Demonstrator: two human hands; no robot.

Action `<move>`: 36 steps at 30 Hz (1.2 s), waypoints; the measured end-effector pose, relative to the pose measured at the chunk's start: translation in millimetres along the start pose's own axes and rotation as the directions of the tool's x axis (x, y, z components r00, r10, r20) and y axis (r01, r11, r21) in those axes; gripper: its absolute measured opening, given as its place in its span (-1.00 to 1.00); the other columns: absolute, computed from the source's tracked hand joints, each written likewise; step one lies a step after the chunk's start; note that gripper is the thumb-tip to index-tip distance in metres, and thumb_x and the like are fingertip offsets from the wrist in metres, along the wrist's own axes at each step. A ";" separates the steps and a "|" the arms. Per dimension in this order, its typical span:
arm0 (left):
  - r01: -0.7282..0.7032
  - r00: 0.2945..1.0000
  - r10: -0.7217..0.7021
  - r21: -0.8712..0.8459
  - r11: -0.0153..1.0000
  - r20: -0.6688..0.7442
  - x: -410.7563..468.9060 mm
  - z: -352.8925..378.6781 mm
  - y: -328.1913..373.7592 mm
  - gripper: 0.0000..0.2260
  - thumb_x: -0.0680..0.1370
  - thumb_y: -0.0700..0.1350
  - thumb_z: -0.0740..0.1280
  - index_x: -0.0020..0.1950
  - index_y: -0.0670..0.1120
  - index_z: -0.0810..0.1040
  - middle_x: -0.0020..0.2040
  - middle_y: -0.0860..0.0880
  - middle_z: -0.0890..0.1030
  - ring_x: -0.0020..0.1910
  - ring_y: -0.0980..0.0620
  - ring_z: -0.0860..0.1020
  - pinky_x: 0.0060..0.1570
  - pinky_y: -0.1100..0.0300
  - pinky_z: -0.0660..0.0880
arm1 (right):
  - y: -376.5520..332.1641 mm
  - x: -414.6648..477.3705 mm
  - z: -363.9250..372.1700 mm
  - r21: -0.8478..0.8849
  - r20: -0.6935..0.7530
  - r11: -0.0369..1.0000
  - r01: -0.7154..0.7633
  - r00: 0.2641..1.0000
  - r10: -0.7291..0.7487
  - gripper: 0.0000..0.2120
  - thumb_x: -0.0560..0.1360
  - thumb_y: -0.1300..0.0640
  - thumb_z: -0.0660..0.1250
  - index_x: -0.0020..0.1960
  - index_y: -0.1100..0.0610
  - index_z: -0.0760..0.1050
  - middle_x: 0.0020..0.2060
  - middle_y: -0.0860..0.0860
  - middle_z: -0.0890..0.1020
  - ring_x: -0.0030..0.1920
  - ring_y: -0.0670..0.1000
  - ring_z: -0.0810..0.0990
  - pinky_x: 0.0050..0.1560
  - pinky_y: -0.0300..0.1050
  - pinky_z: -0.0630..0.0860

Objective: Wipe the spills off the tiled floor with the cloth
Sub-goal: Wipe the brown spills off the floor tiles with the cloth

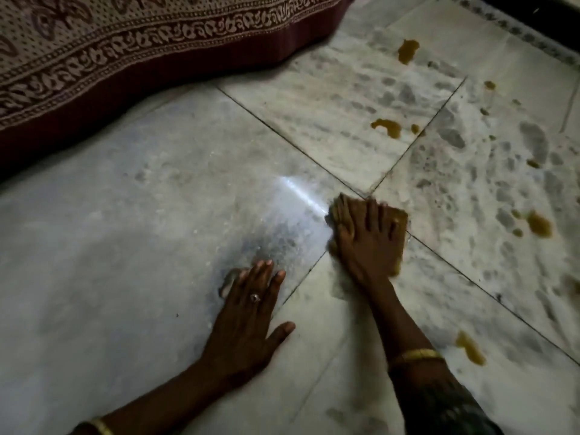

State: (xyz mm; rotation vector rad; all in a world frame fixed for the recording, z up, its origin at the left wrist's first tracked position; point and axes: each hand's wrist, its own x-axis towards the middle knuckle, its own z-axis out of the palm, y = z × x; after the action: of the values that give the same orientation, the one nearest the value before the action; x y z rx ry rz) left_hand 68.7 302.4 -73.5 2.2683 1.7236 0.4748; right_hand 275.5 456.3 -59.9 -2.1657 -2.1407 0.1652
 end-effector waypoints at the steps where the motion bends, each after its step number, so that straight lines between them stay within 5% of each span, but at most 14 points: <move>1: -0.003 1.000 0.002 0.028 1.000 0.025 1.4 0.9 -0.2 -0.36 0.61 0.23 0.01 0.56 -0.14 0.09 0.58 -0.15 0.10 0.56 -0.11 0.07 0.45 -0.09 0.08 | -10.9 13.2 0.4 0.029 0.019 0.999 -0.030 0.999 0.029 -0.39 0.49 -0.24 -0.20 0.50 -0.10 -0.14 0.57 0.07 0.02 0.56 0.12 -0.11 0.50 0.20 -0.17; 7: -0.007 0.995 -0.003 0.102 0.995 0.099 1.6 -1.5 -2.4 -0.36 0.61 0.23 -0.03 0.55 -0.18 0.13 0.56 -0.18 0.15 0.55 -0.11 0.08 0.48 -0.11 0.10 | -42.3 -35.0 8.7 0.031 0.053 0.942 0.333 0.941 -0.335 -0.36 0.46 -0.16 -0.03 0.53 -0.15 -0.01 0.56 0.07 0.07 0.56 0.13 -0.04 0.50 0.21 -0.11; 10: -0.024 0.994 0.012 0.116 0.993 0.107 0.2 0.2 -0.1 -0.36 0.61 0.22 -0.02 0.54 -0.19 0.15 0.55 -0.19 0.17 0.54 -0.11 0.10 0.48 -0.10 0.09 | 8.0 -101.2 5.4 -0.027 0.022 0.931 0.364 0.931 -0.364 -0.37 0.48 -0.14 0.06 0.54 -0.14 0.05 0.56 0.07 0.09 0.56 0.11 -0.01 0.50 0.19 -0.04; 14: -0.013 0.995 0.000 0.123 0.992 0.104 0.7 1.7 2.8 -0.36 0.60 0.21 -0.01 0.54 -0.18 0.15 0.55 -0.20 0.16 0.54 -0.15 0.12 0.47 -0.12 0.09 | 90.0 -105.5 -10.2 -0.056 -0.029 0.998 0.041 0.999 -0.043 -0.38 0.49 -0.11 0.06 0.52 -0.13 -0.01 0.52 0.17 0.19 0.53 0.13 0.09 0.48 0.21 0.01; 17: -0.008 0.990 -0.012 0.145 0.989 0.139 2.7 1.3 4.7 -0.36 0.60 0.21 -0.02 0.54 -0.19 0.16 0.55 -0.20 0.16 0.53 -0.17 0.13 0.47 -0.12 0.07 | 114.2 -39.0 -16.8 -0.025 0.021 0.969 -0.246 0.969 0.247 -0.41 0.57 -0.17 -0.03 0.55 -0.05 -0.04 0.56 0.18 0.03 0.55 0.16 -0.06 0.50 0.22 -0.15; 19: -0.006 0.985 -0.023 0.165 0.986 0.173 3.5 -1.4 5.5 -0.36 0.61 0.22 -0.06 0.54 -0.19 0.14 0.56 -0.20 0.13 0.55 -0.15 0.08 0.50 -0.07 -0.01 | 104.3 7.2 -18.0 0.043 0.032 0.954 -0.297 0.955 0.296 -0.43 0.60 -0.18 -0.03 0.56 -0.04 -0.03 0.56 0.17 0.00 0.55 0.19 -0.10 0.49 0.25 -0.18; 25: 0.115 0.968 -0.130 0.082 0.990 0.217 3.3 -4.8 15.3 -0.26 0.52 0.37 -0.25 0.58 -0.04 -0.09 0.60 -0.08 -0.11 0.55 0.04 -0.21 0.47 0.16 -0.34 | 21.9 -26.7 0.2 0.038 0.007 0.989 0.140 0.990 -0.141 -0.38 0.51 -0.17 0.08 0.53 -0.04 0.12 0.54 0.14 0.15 0.54 0.18 0.03 0.47 0.13 -0.27; 29: 0.230 0.941 -0.222 0.000 0.973 0.256 14.0 -11.3 32.8 -0.23 0.45 0.42 -0.24 0.58 0.06 -0.08 0.60 -0.04 -0.13 0.54 0.10 -0.25 0.47 0.14 -0.31 | 22.9 -133.7 1.8 0.083 -0.036 0.952 0.296 0.955 -0.294 -0.35 0.41 -0.09 0.16 0.50 -0.03 0.23 0.51 0.15 0.24 0.53 0.15 0.12 0.51 0.12 -0.17; 32: 0.102 0.974 -0.096 -0.016 0.995 0.207 31.3 -21.2 50.2 -0.29 0.50 0.36 -0.17 0.57 0.05 0.02 0.60 -0.04 -0.05 0.54 0.10 -0.19 0.49 0.10 -0.24 | 95.0 -192.7 -13.1 0.058 -0.025 0.984 0.168 0.986 -0.167 -0.37 0.41 -0.08 0.16 0.49 -0.07 0.25 0.51 0.13 0.23 0.53 0.12 0.12 0.48 0.20 0.02; 36: 0.039 0.978 -0.036 -0.009 0.999 0.207 55.7 -28.3 76.5 -0.31 0.50 0.33 -0.17 0.56 0.05 0.07 0.60 -0.04 0.00 0.55 0.09 -0.17 0.50 0.07 -0.21 | 195.0 -173.9 -28.7 -0.024 0.018 0.964 -0.264 0.964 0.264 -0.35 0.47 -0.16 -0.04 0.54 -0.04 0.14 0.54 0.14 0.14 0.54 0.15 0.04 0.50 0.20 -0.09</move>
State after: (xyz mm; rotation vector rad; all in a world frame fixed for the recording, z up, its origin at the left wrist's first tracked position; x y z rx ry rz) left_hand 138.4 335.8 -11.9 2.1847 1.6508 0.2314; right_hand 470.7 280.3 -56.9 -2.4649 -1.8623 0.1855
